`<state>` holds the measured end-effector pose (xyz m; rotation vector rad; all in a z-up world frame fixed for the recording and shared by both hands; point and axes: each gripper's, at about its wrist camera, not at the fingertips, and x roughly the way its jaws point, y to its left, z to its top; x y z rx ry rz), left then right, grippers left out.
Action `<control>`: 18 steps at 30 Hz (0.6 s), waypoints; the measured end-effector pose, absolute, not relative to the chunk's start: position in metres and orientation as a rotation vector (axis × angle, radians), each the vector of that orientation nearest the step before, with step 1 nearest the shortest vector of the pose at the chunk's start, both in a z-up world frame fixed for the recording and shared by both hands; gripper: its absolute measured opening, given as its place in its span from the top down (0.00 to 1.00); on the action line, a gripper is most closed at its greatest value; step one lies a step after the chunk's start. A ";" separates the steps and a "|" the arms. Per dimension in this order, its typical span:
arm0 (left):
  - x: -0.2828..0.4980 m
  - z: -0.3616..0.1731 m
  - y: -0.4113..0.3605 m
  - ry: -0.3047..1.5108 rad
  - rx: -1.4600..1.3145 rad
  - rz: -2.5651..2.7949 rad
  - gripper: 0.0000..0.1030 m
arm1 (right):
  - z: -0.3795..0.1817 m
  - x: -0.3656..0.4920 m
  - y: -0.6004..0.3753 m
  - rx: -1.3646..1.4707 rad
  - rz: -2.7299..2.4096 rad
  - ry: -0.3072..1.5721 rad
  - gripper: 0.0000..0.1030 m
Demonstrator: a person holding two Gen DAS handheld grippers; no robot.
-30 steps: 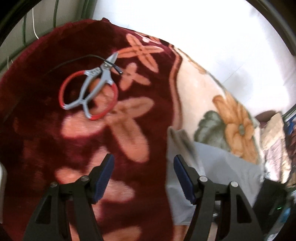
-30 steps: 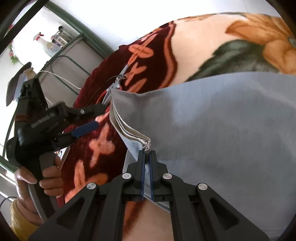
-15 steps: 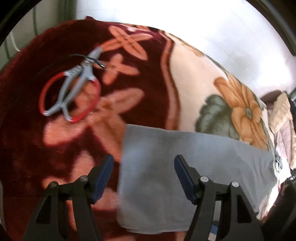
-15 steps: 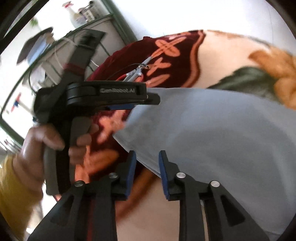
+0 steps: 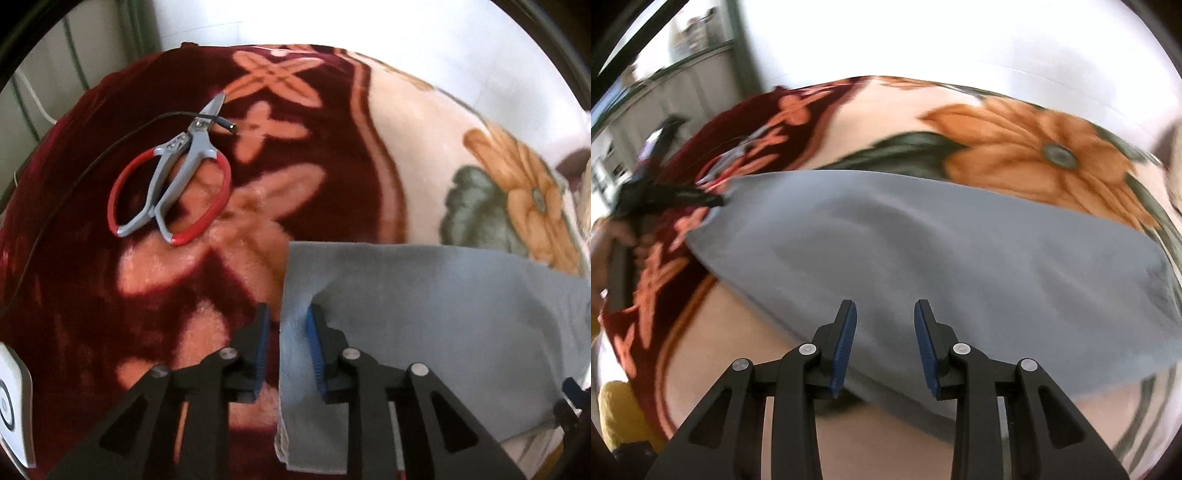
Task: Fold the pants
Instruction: 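Open the right gripper and release the pants onto the blanket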
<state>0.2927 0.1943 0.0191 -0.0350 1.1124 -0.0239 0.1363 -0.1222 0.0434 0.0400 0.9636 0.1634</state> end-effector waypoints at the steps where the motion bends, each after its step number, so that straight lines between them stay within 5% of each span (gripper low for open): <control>1: 0.290 0.023 0.193 1.110 -0.046 -0.028 0.69 | 0.041 0.136 -0.127 0.050 0.152 0.969 0.68; 7: 0.252 0.046 0.165 1.083 -0.124 -0.147 0.48 | 0.020 0.113 -0.141 0.122 0.138 1.012 0.66; 18: 0.216 0.035 0.028 1.207 -0.099 -0.366 0.46 | 0.050 0.094 -0.159 0.132 0.147 0.969 0.61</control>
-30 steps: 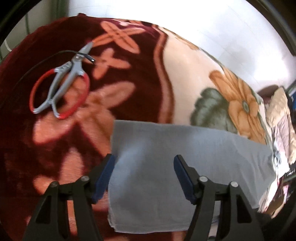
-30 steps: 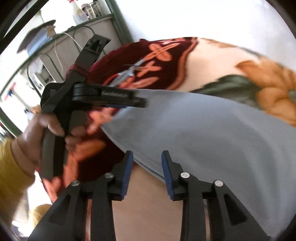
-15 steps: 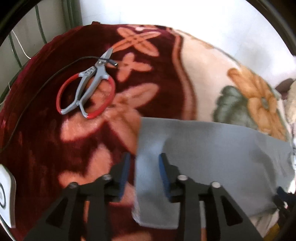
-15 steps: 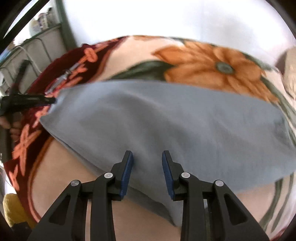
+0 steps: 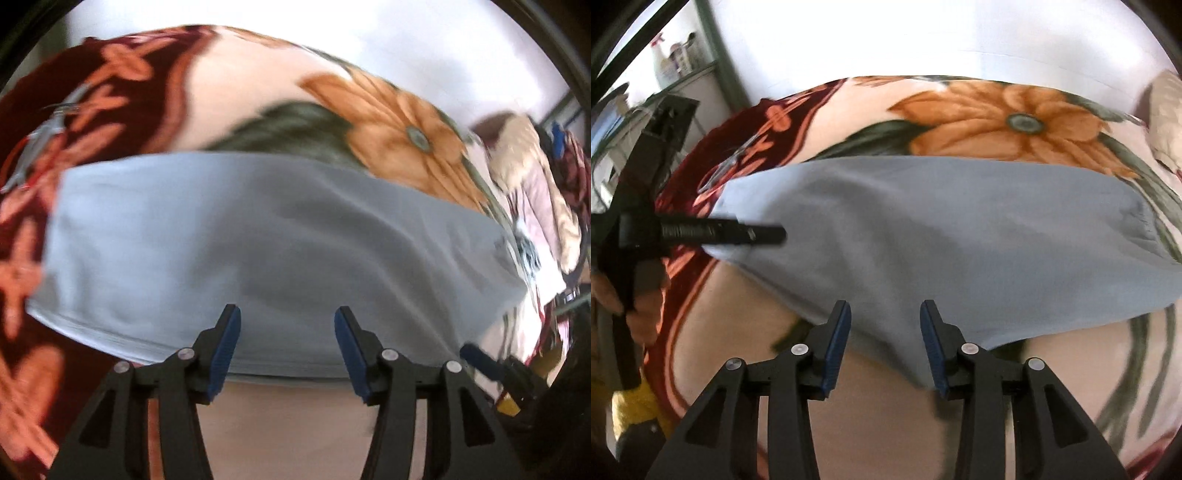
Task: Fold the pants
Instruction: 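Open the right gripper and release the pants onto the blanket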
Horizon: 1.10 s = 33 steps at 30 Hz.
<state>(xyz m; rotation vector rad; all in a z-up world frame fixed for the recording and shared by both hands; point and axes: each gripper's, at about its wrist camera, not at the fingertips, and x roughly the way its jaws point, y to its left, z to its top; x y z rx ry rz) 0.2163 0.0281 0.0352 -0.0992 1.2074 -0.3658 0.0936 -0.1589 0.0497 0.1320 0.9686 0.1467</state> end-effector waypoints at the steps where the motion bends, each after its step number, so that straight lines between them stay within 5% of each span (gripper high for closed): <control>1: 0.214 0.033 0.012 1.222 -0.071 -0.383 0.46 | 0.050 0.094 -0.164 0.134 0.133 0.971 0.61; 10: 0.195 0.009 -0.035 1.259 0.258 -0.276 0.43 | 0.023 0.102 -0.172 0.121 0.154 1.043 0.61; 25: 0.170 0.021 0.004 1.207 0.155 -0.308 0.43 | 0.016 0.081 -0.172 0.097 0.165 1.029 0.61; 33: 0.179 0.040 0.077 1.166 0.045 -0.132 0.32 | 0.031 0.072 -0.174 0.084 0.173 1.019 0.58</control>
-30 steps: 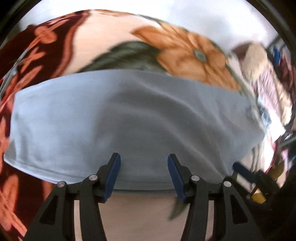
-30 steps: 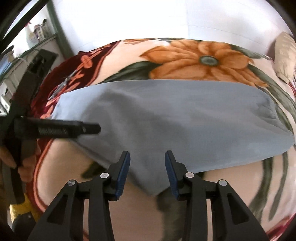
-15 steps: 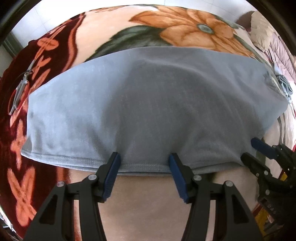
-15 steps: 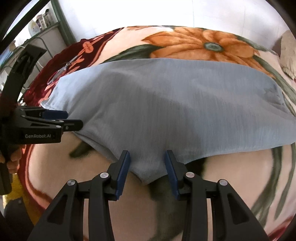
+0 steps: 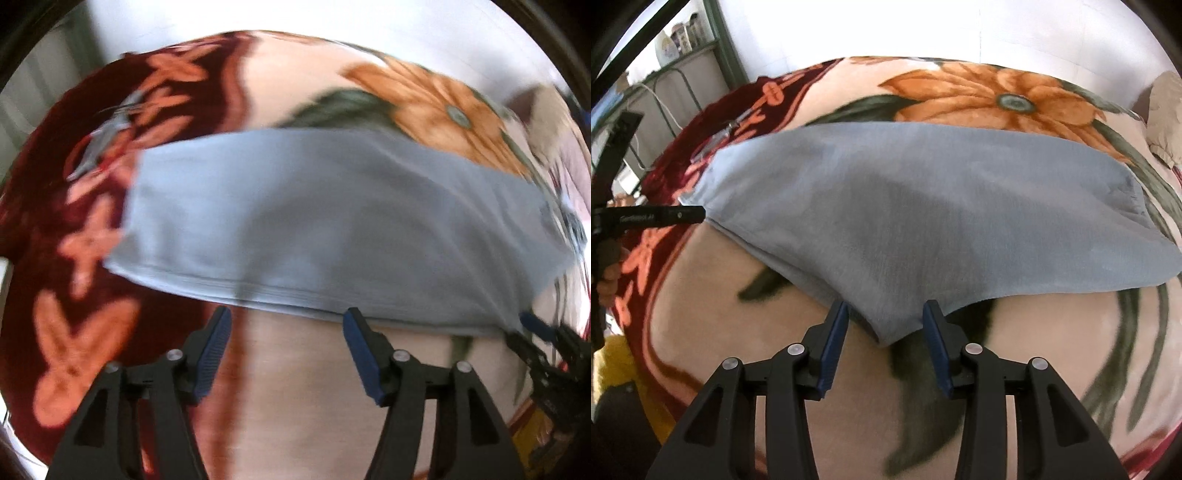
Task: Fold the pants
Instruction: 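Open the right gripper and release the pants onto the blanket, then grasp the grey pants leg end with the left gripper and lift it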
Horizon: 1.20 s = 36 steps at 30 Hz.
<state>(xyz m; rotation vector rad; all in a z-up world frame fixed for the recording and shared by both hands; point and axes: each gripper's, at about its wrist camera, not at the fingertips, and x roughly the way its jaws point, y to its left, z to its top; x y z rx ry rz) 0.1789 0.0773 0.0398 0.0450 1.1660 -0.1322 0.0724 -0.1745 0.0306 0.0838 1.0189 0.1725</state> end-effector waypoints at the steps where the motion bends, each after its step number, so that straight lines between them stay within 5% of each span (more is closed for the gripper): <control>1: 0.183 0.043 0.093 1.157 0.010 -0.097 0.29 | 0.034 0.071 -0.177 0.095 0.172 1.010 0.58; 10: 0.208 0.035 0.171 1.159 -0.157 0.095 0.24 | 0.050 0.065 -0.189 0.104 0.132 0.967 0.57; 26: 0.222 0.006 0.180 1.149 -0.244 0.189 0.18 | 0.048 0.056 -0.203 0.139 0.101 0.942 0.56; 29: 0.223 0.008 0.176 1.130 -0.227 0.190 0.32 | 0.049 0.052 -0.209 0.152 0.089 0.937 0.56; 31: 0.225 0.010 0.172 1.119 -0.219 0.160 0.59 | 0.050 0.050 -0.215 0.158 0.079 0.932 0.56; 34: 0.228 0.015 0.162 1.116 -0.200 0.110 0.82 | 0.052 0.046 -0.221 0.165 0.074 0.924 0.56; 36: 0.229 0.018 0.159 1.112 -0.205 0.078 0.86 | 0.054 0.042 -0.225 0.173 0.072 0.912 0.56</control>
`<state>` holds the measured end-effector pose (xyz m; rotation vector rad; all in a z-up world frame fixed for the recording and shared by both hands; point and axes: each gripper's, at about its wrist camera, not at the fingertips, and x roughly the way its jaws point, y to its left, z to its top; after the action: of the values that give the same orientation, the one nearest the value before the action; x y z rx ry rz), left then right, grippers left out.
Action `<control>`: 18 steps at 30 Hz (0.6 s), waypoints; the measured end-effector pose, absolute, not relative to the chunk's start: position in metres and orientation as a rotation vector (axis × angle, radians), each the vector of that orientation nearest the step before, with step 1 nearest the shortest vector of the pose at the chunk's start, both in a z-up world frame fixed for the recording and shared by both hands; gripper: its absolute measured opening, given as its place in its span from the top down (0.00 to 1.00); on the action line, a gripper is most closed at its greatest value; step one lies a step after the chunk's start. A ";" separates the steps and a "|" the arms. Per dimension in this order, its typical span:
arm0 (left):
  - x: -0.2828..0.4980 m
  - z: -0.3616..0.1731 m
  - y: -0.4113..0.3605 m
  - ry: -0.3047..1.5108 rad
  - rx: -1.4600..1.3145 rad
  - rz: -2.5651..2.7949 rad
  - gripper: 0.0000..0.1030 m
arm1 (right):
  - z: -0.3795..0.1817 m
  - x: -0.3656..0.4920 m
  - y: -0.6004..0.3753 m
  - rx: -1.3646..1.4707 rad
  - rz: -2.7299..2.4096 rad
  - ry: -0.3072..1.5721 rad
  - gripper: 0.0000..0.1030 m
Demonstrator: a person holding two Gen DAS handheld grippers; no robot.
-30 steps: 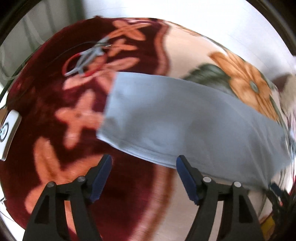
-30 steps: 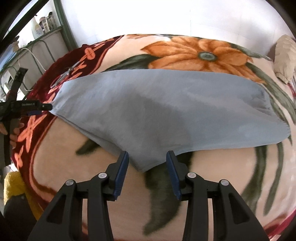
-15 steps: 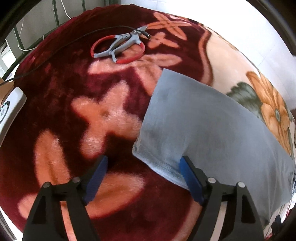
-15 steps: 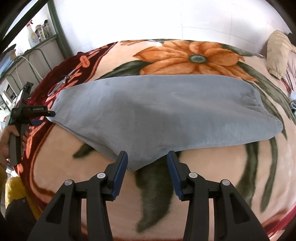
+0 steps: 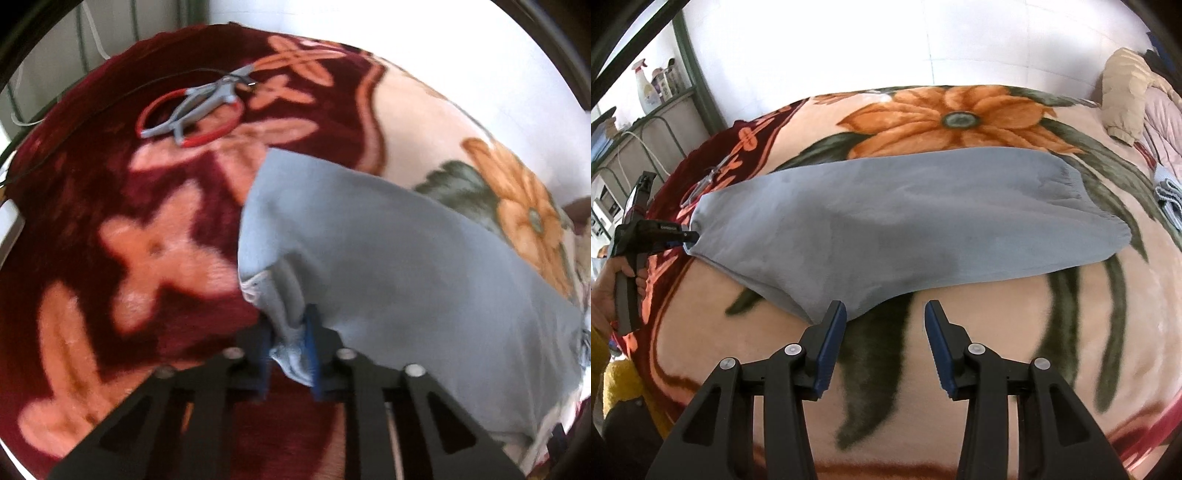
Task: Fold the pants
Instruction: 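Grasp the grey pants leg end with the left gripper and lift it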
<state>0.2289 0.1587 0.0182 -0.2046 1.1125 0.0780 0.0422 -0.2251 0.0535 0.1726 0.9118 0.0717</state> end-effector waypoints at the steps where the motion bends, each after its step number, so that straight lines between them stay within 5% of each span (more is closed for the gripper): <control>1: 0.228 0.022 0.157 1.110 -0.203 0.072 0.86 | 0.054 0.041 -0.227 0.177 0.071 0.907 0.56; 18: 0.207 0.128 0.080 0.982 -0.121 -0.166 0.87 | 0.046 0.027 -0.248 0.253 0.067 0.867 0.56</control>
<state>0.2072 0.0800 0.1278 -0.1212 0.9823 -0.1662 0.0271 -0.2479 0.0456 0.2525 0.8674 0.0668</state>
